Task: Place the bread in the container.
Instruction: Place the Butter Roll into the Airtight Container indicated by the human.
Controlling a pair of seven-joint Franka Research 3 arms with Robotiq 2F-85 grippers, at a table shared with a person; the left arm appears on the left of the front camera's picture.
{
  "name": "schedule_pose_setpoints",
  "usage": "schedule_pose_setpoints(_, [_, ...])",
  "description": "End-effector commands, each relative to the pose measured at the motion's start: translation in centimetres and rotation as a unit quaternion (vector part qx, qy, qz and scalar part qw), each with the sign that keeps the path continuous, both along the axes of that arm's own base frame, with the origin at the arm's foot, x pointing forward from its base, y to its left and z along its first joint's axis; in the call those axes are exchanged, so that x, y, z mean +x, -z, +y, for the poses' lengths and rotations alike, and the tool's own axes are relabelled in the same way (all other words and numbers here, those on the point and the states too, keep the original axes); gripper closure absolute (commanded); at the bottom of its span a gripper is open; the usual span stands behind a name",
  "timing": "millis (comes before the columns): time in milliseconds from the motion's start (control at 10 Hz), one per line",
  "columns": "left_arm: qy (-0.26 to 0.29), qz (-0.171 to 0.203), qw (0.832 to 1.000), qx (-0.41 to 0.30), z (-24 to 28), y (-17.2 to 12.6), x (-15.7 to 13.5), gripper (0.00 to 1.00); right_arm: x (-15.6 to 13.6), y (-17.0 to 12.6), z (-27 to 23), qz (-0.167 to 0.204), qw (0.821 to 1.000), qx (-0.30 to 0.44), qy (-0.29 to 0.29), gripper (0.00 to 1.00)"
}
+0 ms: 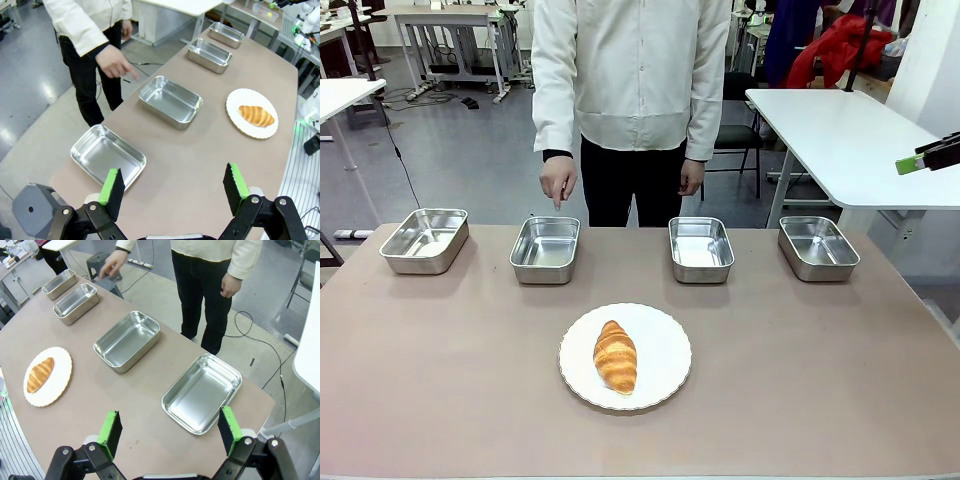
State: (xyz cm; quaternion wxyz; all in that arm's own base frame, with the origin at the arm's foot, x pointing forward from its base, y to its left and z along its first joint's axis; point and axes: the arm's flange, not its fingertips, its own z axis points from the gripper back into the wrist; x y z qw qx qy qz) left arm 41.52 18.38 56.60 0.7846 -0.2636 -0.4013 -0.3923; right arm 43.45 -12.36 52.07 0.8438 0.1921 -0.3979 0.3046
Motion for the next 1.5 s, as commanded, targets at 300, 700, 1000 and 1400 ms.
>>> schedule_pose_setpoints(300, [0.006,-0.006,1.0,-0.001,0.15,-0.09,-0.2,0.0,0.04,-0.1,0.04,-0.004,1.0,0.005,-0.002,0.0])
schedule_pose_setpoints(700, [0.006,-0.006,1.0,-0.001,0.15,-0.09,-0.2,0.0,0.04,-0.1,0.04,-0.004,1.0,0.005,-0.002,0.0])
schedule_pose_setpoints(1000, [0.006,-0.006,1.0,-0.001,0.15,-0.09,-0.2,0.0,0.04,-0.1,0.04,-0.004,1.0,0.005,-0.002,0.0])
schedule_pose_setpoints(1400, [0.006,-0.006,1.0,-0.001,0.15,-0.09,-0.2,0.0,0.04,-0.1,0.04,-0.004,1.0,0.005,-0.002,0.0])
